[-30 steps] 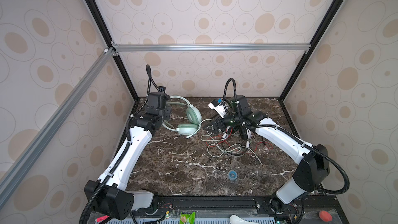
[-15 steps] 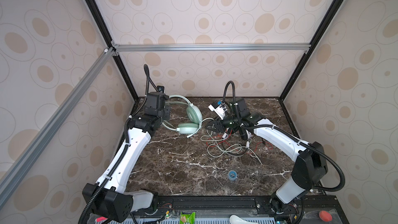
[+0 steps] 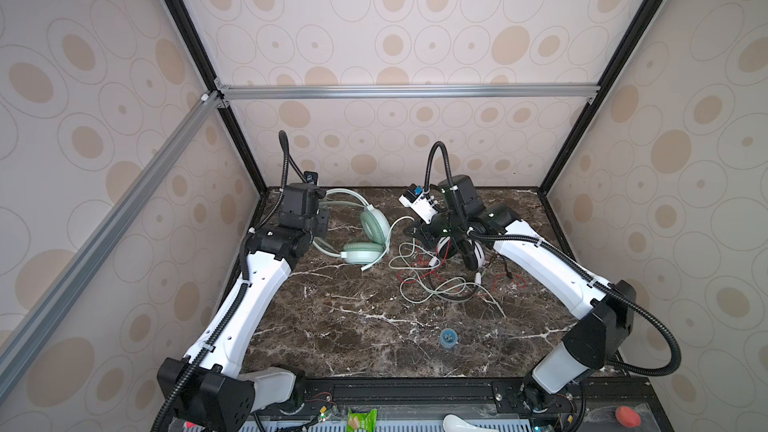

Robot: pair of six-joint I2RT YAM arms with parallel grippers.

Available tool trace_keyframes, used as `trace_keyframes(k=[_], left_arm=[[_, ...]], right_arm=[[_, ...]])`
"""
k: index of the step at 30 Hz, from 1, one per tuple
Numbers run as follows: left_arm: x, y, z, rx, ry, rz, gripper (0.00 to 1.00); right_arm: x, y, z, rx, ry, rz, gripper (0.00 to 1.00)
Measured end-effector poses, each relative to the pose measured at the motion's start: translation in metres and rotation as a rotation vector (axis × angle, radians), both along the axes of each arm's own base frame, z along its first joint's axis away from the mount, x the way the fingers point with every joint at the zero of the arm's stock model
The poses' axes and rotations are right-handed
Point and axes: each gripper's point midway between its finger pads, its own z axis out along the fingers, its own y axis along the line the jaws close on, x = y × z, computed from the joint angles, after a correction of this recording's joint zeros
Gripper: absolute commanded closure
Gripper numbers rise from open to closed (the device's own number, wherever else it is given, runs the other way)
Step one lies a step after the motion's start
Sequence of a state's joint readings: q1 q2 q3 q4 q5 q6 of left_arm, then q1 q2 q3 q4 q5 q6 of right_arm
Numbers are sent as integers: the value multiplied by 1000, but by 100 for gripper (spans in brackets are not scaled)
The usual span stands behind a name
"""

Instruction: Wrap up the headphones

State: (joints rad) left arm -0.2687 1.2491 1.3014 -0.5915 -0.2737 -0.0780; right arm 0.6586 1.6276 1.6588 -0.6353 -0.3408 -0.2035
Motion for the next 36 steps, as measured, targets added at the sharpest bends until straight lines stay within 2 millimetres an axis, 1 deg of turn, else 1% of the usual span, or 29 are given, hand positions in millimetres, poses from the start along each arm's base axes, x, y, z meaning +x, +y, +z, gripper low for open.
trace_keyframes(k=[3, 5, 7, 10, 12, 15, 18, 22, 26, 31, 36], left_arm=[[-3, -5, -5, -18, 2, -27, 100], [-4, -9, -7, -36, 0, -50, 100], [-5, -13, -9, -50, -2, -73, 100], [-7, -20, -12, -72, -4, -112, 100], [-9, -25, -16, -86, -1, -142, 100], [-17, -35, -25, -115, 14, -198, 100], [-23, -44, -32, -148, 19, -251, 100], [-29, -52, -34, -180, 15, -300, 100], [-36, -59, -36, -196, 21, -348, 100], [-39, -64, -39, -211, 26, -373, 100], [-42, -68, -38, -233, 26, -393, 100]], right_arm=[[-3, 9, 23, -46, -87, 11, 96], [-1, 15, 32, -77, -127, 12, 95], [4, 20, 36, -119, -157, 3, 94], [15, 26, 30, -187, -173, -16, 93], [22, 28, 21, -237, -172, -30, 91], [31, 28, 10, -294, -164, -49, 88], [34, 25, 3, -333, -155, -63, 84], [37, 25, 4, -340, -157, -78, 73], [39, 25, 10, -322, -161, -98, 62], [42, 28, 17, -296, -170, -113, 61], [47, 28, 14, -274, -141, -137, 61]])
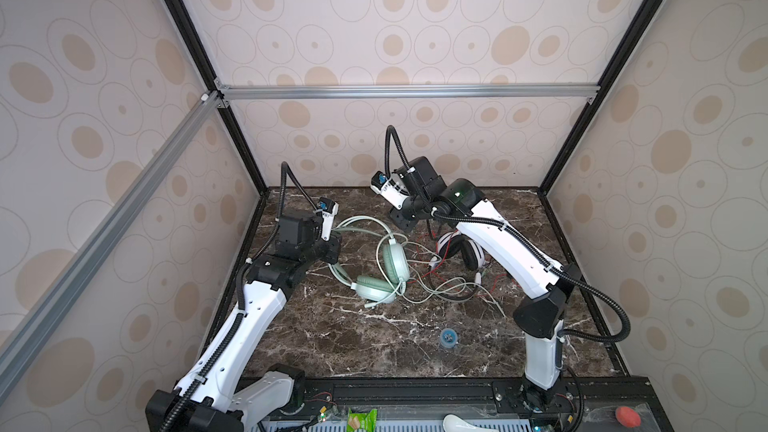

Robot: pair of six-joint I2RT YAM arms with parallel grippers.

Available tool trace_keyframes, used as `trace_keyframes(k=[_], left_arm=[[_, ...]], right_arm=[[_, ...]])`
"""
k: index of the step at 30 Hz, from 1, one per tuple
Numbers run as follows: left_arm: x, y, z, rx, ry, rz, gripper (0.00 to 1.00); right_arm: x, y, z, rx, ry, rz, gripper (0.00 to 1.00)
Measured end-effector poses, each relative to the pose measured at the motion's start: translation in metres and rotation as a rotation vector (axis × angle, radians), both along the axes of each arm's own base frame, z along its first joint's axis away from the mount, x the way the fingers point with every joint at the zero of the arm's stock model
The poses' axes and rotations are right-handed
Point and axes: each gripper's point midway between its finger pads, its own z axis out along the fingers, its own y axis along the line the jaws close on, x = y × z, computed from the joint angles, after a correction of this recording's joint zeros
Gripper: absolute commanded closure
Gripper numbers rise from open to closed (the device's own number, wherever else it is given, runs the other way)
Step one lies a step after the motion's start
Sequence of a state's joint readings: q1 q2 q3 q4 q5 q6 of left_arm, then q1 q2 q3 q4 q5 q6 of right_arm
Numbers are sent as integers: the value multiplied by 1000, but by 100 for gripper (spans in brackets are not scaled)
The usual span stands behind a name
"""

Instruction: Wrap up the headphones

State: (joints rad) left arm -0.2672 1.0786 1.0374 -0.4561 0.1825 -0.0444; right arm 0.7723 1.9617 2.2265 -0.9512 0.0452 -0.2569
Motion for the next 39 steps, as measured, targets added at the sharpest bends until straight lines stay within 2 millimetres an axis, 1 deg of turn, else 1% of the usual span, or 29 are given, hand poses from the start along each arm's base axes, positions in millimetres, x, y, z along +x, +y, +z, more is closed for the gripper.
trace_keyframes(k=[3, 7, 9, 10, 12, 15, 16, 18, 21, 22, 24, 27, 29, 32, 36, 39], left_arm=[[-2, -3, 4, -28, -4, -9, 100], [-6, -6, 13, -70, -17, -13, 100], [-7, -8, 16, -92, -21, -15, 100], [-8, -9, 17, -102, -19, -14, 100], [-8, -10, 17, -122, -11, -10, 100], [-9, -11, 17, -151, 4, 1, 100], [-9, -11, 17, -161, 9, 5, 100], [-10, -12, 18, -185, 22, 16, 100], [-9, -13, 22, -214, 35, 31, 100], [-9, -13, 22, -222, 39, 35, 100], [-9, -14, 24, -239, 47, 39, 100], [-11, -15, 27, -255, 62, 41, 100], [-12, -16, 30, -264, 67, 41, 100], [-12, -19, 34, -286, 70, 37, 100], [-13, -22, 39, -316, 75, 30, 100], [-14, -24, 40, -330, 80, 24, 100]], right_arm=[[7, -4, -4, 38, 28, -26, 60], [19, -15, -20, 75, 85, -72, 57], [24, -21, -25, 89, 110, -94, 53], [26, -24, -25, 97, 116, -104, 49], [25, -29, -22, 115, 117, -106, 39], [18, -41, -11, 161, 120, -101, 31], [15, -46, -7, 184, 120, -99, 29], [7, -63, 4, 237, 116, -89, 26], [-5, -87, 16, 308, 98, -76, 24], [-10, -91, 20, 327, 93, -66, 23], [-23, -93, 26, 368, 83, -24, 24], [-41, -87, 31, 414, 91, 46, 23], [-49, -83, 31, 438, 103, 83, 23], [-57, -79, 24, 456, 136, 116, 23], [-66, -78, 9, 463, 180, 135, 23], [-68, -76, 3, 471, 201, 143, 23]])
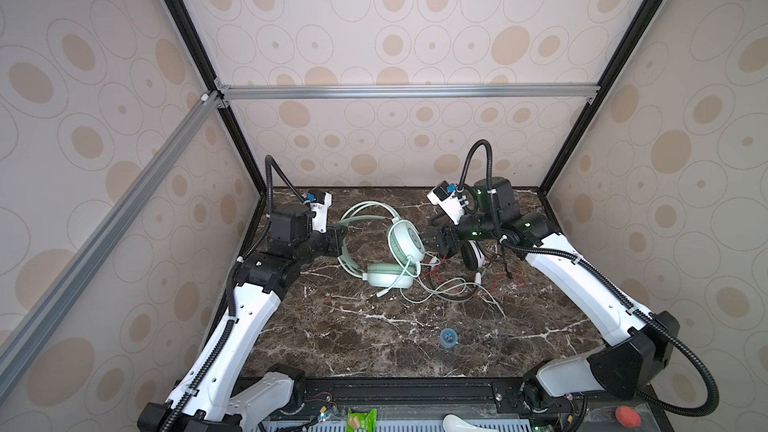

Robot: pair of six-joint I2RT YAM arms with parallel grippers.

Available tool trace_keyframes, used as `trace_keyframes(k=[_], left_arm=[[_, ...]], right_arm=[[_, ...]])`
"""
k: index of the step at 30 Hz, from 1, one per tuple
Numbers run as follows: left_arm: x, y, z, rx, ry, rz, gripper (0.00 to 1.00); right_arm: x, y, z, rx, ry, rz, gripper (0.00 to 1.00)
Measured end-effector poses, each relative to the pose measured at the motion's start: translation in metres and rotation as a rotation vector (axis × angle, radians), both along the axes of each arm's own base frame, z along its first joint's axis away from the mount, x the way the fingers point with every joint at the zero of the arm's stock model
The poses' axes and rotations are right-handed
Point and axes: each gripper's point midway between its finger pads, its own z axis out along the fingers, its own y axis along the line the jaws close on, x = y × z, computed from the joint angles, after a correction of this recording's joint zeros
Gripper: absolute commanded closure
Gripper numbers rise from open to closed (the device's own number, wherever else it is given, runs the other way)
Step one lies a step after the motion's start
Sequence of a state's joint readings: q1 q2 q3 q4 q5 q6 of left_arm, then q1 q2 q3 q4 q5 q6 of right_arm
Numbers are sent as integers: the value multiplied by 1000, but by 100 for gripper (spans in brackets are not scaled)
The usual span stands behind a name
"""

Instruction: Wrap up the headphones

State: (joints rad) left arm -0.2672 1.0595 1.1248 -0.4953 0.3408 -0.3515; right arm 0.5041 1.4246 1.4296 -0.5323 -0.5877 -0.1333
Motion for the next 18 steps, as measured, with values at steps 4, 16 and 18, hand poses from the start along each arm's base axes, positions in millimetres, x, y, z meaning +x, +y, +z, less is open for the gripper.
trace_keyframes(k=[4, 16, 18], left_arm=[[-1, -2, 4, -15, -3, -6, 100], [0, -4, 7, -37, -3, -10, 100], [0, -4, 8, -38, -6, -9, 100]], right_arm=[[0, 4, -1, 31, 10, 10, 23], [20, 22, 1, 119, 22, 9, 66], [27, 26, 2, 125, 21, 4, 73]])
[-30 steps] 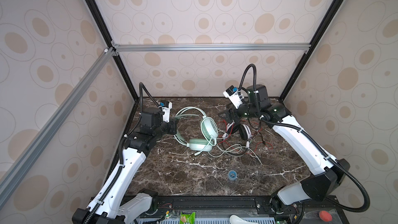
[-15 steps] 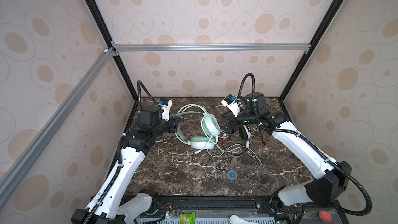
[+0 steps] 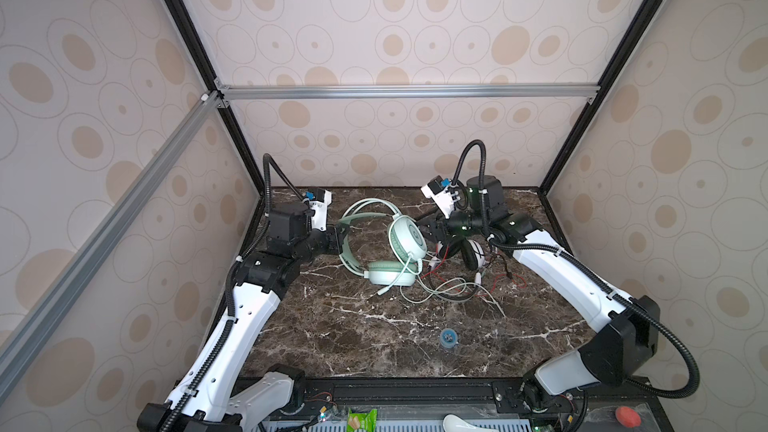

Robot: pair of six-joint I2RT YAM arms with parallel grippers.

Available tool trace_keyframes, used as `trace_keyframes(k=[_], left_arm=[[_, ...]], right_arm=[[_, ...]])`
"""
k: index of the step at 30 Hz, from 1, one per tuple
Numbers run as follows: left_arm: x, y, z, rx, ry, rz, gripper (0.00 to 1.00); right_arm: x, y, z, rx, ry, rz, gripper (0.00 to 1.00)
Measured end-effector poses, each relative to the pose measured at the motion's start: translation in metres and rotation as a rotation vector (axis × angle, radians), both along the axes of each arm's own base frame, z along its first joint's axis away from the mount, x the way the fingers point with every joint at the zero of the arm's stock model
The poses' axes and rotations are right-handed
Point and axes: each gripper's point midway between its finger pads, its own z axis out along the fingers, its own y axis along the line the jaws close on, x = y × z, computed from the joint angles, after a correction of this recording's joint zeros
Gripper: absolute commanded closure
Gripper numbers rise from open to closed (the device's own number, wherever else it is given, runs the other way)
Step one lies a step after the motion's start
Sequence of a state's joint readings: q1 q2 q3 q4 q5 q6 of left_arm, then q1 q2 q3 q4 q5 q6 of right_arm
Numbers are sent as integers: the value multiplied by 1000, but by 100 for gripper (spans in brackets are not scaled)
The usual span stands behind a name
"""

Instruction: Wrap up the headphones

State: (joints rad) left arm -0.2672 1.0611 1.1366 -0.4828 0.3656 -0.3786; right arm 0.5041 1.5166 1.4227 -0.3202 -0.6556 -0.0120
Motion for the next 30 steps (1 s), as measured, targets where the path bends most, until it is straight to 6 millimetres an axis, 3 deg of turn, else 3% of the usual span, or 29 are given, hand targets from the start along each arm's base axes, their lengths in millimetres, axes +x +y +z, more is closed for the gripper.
trace_keyframes(k=[5, 11, 20, 30], left_arm=[[1, 0, 0, -1, -5, 0, 100], [1, 0, -14, 3, 18, 1, 100], [0, 0, -14, -2, 11, 3, 100], [0, -4, -4, -33, -20, -10, 100]], right_arm=[[11, 4, 12, 12, -21, -11, 77], [17, 4, 28, 23, -61, -31, 78], [26, 5, 30, 10, -68, -53, 76], [29, 4, 16, 1, -47, -73, 45]])
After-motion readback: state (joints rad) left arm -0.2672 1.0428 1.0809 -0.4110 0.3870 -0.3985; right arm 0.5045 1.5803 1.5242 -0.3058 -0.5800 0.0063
